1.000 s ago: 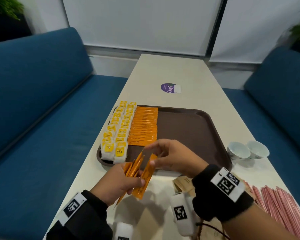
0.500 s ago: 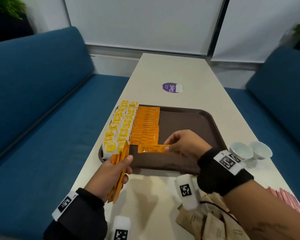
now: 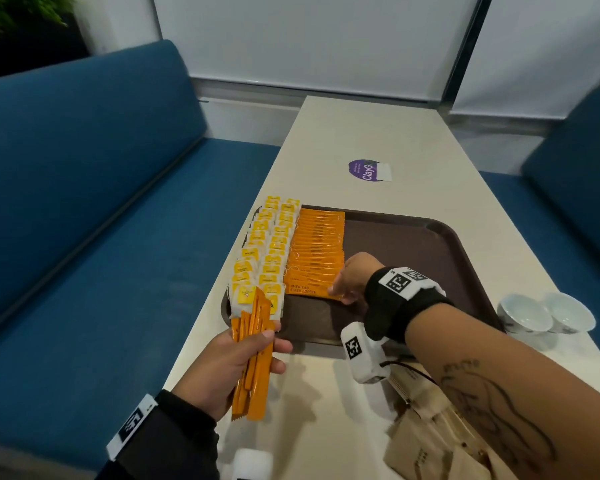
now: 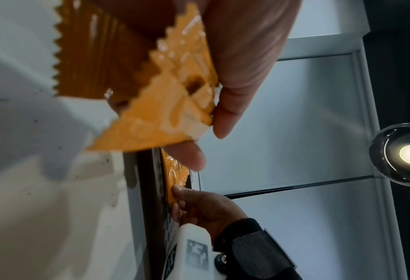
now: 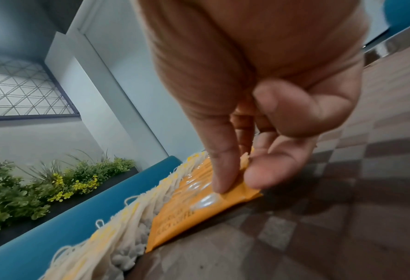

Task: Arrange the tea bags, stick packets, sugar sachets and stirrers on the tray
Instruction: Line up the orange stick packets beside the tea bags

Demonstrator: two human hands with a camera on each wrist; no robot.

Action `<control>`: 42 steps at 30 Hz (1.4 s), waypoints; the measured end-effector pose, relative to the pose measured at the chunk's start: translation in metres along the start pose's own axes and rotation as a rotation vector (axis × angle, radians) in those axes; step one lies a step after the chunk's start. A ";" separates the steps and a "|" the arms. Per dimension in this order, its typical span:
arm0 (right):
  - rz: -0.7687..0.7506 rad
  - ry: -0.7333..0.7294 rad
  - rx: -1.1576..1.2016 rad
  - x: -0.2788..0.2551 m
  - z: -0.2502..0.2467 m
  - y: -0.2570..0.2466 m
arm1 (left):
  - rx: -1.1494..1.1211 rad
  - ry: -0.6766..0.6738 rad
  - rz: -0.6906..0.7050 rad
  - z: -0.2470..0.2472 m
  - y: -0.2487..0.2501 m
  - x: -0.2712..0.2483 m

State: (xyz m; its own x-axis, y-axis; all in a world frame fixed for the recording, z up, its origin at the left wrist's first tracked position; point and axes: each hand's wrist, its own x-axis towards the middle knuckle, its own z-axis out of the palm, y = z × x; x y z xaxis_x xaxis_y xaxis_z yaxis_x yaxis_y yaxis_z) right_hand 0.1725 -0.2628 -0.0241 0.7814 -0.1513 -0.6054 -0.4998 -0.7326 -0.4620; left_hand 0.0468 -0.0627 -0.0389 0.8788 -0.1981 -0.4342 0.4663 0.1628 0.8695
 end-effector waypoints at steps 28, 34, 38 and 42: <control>-0.440 -0.068 0.320 -0.082 -0.009 0.022 | -0.058 -0.125 0.023 0.029 0.001 -0.008; -0.515 -0.168 0.408 -0.118 0.016 0.047 | 0.078 -0.189 0.053 0.043 -0.003 -0.011; -0.551 -0.145 0.476 -0.125 0.028 0.057 | 0.151 -0.227 0.059 0.048 -0.005 -0.012; -0.618 -0.162 0.559 -0.130 0.023 0.065 | 0.121 -0.276 0.040 0.047 -0.003 -0.013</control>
State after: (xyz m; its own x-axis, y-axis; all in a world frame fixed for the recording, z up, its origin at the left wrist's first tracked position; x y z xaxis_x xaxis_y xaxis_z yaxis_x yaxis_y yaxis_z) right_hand 0.0300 -0.2759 0.0094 0.9330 0.2961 -0.2045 -0.1453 -0.2099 -0.9669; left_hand 0.0289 -0.1065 -0.0248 0.8279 -0.4517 -0.3326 0.4015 0.0632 0.9137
